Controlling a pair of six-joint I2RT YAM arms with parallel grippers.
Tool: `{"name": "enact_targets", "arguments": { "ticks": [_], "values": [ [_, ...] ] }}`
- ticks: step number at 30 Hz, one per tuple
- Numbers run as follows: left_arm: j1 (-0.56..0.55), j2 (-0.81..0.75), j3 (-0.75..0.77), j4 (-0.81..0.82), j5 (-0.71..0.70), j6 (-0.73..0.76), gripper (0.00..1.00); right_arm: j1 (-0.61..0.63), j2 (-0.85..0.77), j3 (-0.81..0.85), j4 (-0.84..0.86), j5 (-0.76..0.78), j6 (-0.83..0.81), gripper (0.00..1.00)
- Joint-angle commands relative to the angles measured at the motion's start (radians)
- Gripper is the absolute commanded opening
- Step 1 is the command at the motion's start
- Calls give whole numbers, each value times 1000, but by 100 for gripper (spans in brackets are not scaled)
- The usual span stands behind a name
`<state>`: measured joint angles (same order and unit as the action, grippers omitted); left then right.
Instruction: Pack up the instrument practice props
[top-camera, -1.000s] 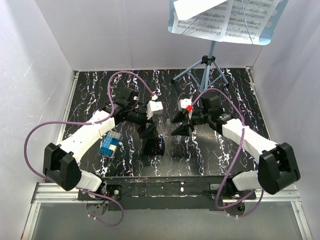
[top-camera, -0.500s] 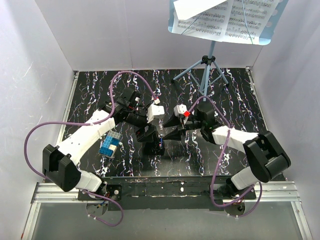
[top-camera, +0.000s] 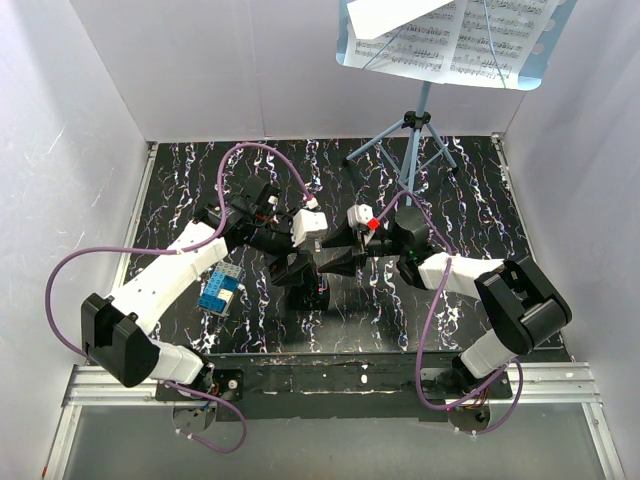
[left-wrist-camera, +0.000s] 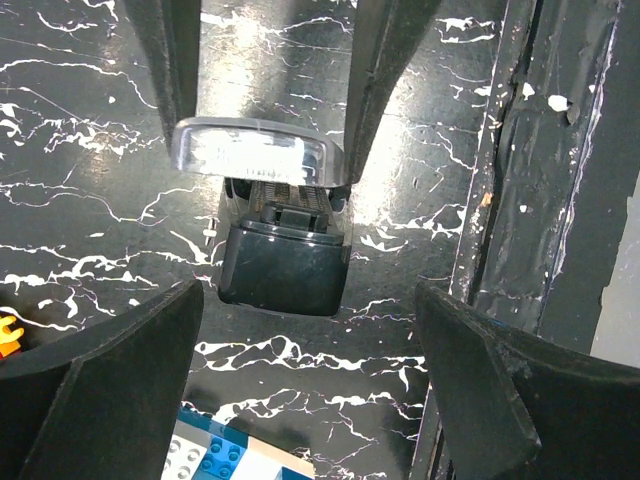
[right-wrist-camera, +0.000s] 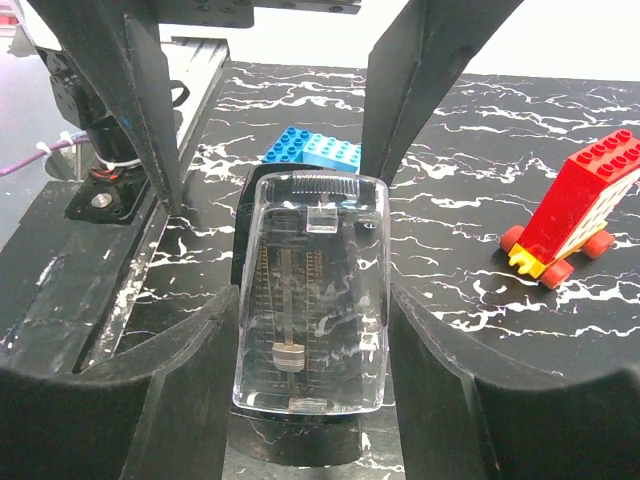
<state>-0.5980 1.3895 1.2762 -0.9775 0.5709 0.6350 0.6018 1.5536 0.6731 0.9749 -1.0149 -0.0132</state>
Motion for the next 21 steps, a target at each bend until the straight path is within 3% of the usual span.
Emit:
{"name": "enact_targets", "arguments": {
  "ticks": [1, 21],
  "values": [
    [-5, -44, 28, 26, -5, -31, 86, 6, 0, -9, 74, 4, 30, 1],
    [-26, -56, 23, 33, -32, -67, 85, 36, 10, -67, 107, 52, -39, 1]
  ]
}}
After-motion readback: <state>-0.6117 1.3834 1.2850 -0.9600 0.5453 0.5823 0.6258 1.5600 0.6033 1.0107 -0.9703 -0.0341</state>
